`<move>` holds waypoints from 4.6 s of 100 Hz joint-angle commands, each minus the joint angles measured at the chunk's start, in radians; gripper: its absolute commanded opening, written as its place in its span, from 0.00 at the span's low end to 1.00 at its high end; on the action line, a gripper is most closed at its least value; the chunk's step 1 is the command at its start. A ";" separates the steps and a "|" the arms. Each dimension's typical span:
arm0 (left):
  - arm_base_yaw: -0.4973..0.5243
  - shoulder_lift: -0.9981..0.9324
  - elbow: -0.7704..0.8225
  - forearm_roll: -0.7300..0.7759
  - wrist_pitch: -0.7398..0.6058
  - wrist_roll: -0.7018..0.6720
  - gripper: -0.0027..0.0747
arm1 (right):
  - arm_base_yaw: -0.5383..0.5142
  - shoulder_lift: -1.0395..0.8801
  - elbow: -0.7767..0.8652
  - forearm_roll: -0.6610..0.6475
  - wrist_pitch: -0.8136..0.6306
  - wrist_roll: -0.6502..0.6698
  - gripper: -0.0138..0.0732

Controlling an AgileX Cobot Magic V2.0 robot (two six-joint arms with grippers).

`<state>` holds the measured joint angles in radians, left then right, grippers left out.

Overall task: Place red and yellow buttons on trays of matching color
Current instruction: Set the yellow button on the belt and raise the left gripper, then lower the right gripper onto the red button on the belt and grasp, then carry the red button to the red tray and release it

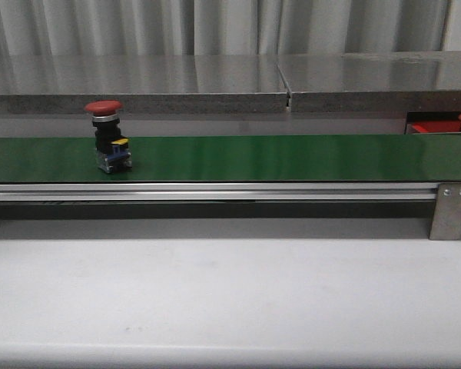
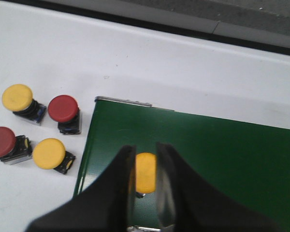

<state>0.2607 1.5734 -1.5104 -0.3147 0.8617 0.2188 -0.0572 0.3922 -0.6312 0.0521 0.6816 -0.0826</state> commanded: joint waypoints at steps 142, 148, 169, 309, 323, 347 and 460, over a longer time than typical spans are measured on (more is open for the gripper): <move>-0.332 -0.958 0.714 -0.011 -0.222 -0.004 0.01 | 0.010 0.048 -0.037 0.000 -0.069 -0.009 0.02; -0.332 -0.965 0.714 -0.011 -0.224 -0.004 0.01 | 0.035 0.082 -0.056 -0.002 -0.069 -0.009 0.02; -0.332 -0.968 0.714 -0.011 -0.222 -0.004 0.01 | 0.171 0.245 -0.177 -0.022 -0.059 -0.009 0.02; -0.332 -0.968 0.714 -0.011 -0.224 -0.004 0.01 | 0.488 1.360 -1.128 0.102 0.439 -0.073 0.82; -0.332 -0.968 0.714 -0.011 -0.224 -0.004 0.01 | 0.488 1.429 -1.185 0.102 0.439 -0.084 0.82; -0.332 -0.968 0.714 -0.011 -0.224 -0.004 0.01 | 0.488 1.501 -1.196 0.104 0.341 -0.090 0.80; -0.332 -0.968 0.714 -0.011 -0.224 -0.004 0.01 | 0.126 1.347 -1.198 0.089 0.321 -0.028 0.23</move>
<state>-0.0636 0.6048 -0.7703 -0.3072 0.7137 0.2229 0.1366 1.8045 -1.7964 0.1404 1.0291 -0.1244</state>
